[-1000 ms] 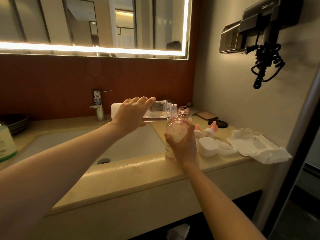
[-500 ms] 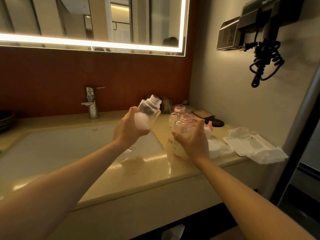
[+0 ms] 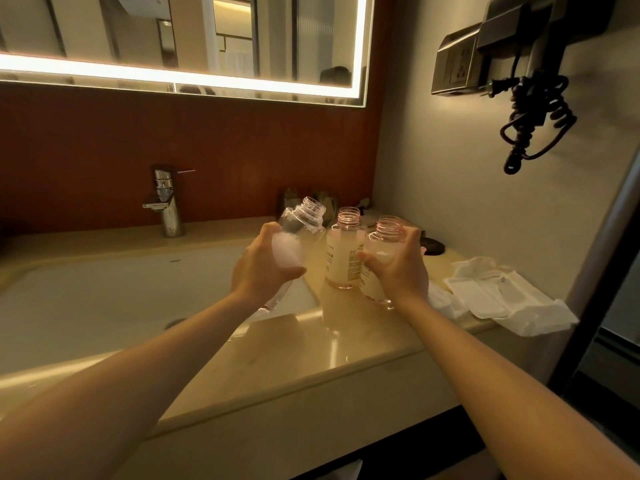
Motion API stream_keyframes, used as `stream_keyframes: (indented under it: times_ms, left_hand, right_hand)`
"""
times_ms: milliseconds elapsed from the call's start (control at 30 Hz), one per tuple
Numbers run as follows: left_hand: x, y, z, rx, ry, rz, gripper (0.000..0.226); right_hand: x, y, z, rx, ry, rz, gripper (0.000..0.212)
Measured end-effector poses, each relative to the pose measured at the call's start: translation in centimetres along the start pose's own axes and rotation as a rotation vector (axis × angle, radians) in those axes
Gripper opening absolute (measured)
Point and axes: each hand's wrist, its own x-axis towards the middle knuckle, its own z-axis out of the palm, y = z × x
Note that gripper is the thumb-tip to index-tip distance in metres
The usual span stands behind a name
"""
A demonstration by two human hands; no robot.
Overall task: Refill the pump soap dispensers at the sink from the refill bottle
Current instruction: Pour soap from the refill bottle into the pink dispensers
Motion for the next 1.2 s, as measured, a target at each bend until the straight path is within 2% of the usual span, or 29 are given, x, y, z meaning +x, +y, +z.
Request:
stream_keyframes:
  times_ms: [100, 167, 233, 300, 433, 567, 800, 867, 933, 1000, 1200]
  left_hand:
    - [0.2, -0.2, -0.1, 0.004, -0.004, -0.012, 0.075]
    - [0.4, -0.5, -0.3, 0.012, -0.006, -0.025, 0.074]
    - [0.6, -0.9, -0.5, 0.015, 0.005, -0.031, 0.073]
    - [0.7, -1.2, -0.7, 0.022, 0.017, -0.037, 0.072]
    - [0.7, -1.6, -0.8, 0.022, 0.033, -0.045, 0.075]
    - [0.5, -2.0, -1.0, 0.022, 0.024, -0.044, 0.075]
    - [0.7, -2.6, -1.5, 0.021, 0.021, -0.036, 0.076]
    - [0.9, -2.8, -1.7, 0.023, 0.024, -0.041, 0.075]
    - [0.9, -3.2, -1.9, 0.023, 0.027, -0.039, 0.075]
    - [0.9, -3.6, -2.0, 0.025, 0.027, -0.036, 0.075]
    - [0.2, -4.2, -1.6, 0.035, 0.013, -0.043, 0.074]
  right_hand:
    - [0.6, -0.1, 0.3, -0.085, 0.005, 0.006, 0.094]
    - [0.5, -0.9, 0.3, -0.146, 0.107, -0.072, 0.104]
    - [0.1, -2.3, 0.3, -0.092, 0.184, -0.224, 0.099]
    - [-0.6, -3.8, 0.8, 0.044, 0.140, -0.299, 0.090]
    - [-1.5, -5.7, 3.3, 0.218, -0.005, -0.230, 0.089]
    - [-0.5, -6.1, 5.4, 0.227, -0.020, -0.074, 0.097]
    - [1.6, -7.0, 7.7, 0.098, 0.017, 0.110, 0.100]
    - [2.2, -7.1, 8.2, 0.019, 0.036, 0.153, 0.091]
    - [2.2, -6.9, 8.5, -0.053, 0.088, 0.151, 0.070]
    - [1.9, -6.5, 8.5, -0.079, 0.123, 0.130, 0.059]
    - [-0.2, -4.9, 6.9, -0.046, 0.114, -0.028, 0.063]
